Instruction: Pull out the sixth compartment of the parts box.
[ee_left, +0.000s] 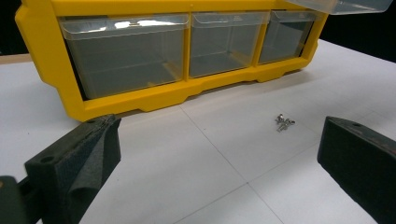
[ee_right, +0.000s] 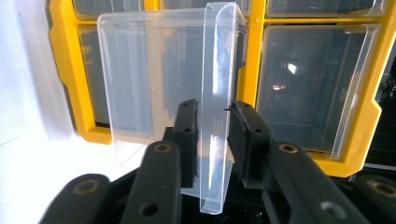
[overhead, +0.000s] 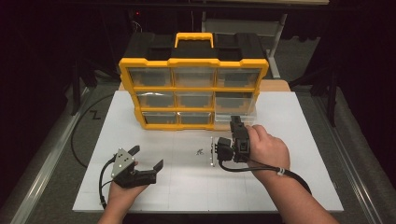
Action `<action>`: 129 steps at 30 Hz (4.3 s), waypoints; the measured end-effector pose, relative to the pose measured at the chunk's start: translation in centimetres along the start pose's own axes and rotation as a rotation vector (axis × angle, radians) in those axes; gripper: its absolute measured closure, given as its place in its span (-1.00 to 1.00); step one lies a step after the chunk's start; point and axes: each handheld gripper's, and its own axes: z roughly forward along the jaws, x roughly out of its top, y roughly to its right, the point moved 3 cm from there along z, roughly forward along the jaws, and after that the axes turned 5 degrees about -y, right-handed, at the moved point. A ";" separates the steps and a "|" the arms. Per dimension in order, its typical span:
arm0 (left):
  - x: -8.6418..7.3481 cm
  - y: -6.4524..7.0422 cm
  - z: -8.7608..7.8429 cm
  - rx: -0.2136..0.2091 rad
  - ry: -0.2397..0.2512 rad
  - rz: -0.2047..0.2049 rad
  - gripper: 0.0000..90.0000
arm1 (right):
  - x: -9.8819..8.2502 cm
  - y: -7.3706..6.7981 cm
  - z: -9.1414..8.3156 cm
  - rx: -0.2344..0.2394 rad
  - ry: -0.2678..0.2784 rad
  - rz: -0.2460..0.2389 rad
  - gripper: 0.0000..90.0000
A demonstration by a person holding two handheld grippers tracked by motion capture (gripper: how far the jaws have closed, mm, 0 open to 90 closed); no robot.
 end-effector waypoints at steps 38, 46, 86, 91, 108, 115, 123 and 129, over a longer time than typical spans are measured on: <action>-0.1 0.1 0.1 0.001 -0.005 0.001 -0.99 | -1.5 -4.8 -2.4 0.092 0.077 0.058 -0.11; -0.1 0.1 0.2 0.001 -0.008 0.002 -0.99 | -1.9 -7.2 -2.0 0.128 0.076 0.072 -0.18; -0.5 0.3 0.8 0.004 -0.035 0.025 -0.99 | -3.4 -12.5 0.0 0.173 0.127 0.178 -0.94; -0.5 0.4 0.8 0.003 -0.039 0.030 -0.99 | -3.6 -12.6 0.2 0.176 0.132 0.206 -0.98; -0.6 0.4 1.0 0.003 -0.047 0.030 -0.99 | -4.8 -11.5 0.6 0.263 0.170 0.509 -0.98; -0.6 0.4 0.9 0.002 -0.044 0.026 -0.99 | -5.3 -11.2 1.0 0.303 0.182 0.606 -0.98; -0.5 0.3 0.9 0.002 -0.037 0.010 -0.99 | -5.9 -11.2 1.5 0.394 0.187 0.767 -0.98; -0.6 0.3 0.9 0.005 -0.043 0.013 -0.99 | -6.7 -11.1 1.9 0.463 0.186 0.889 -0.98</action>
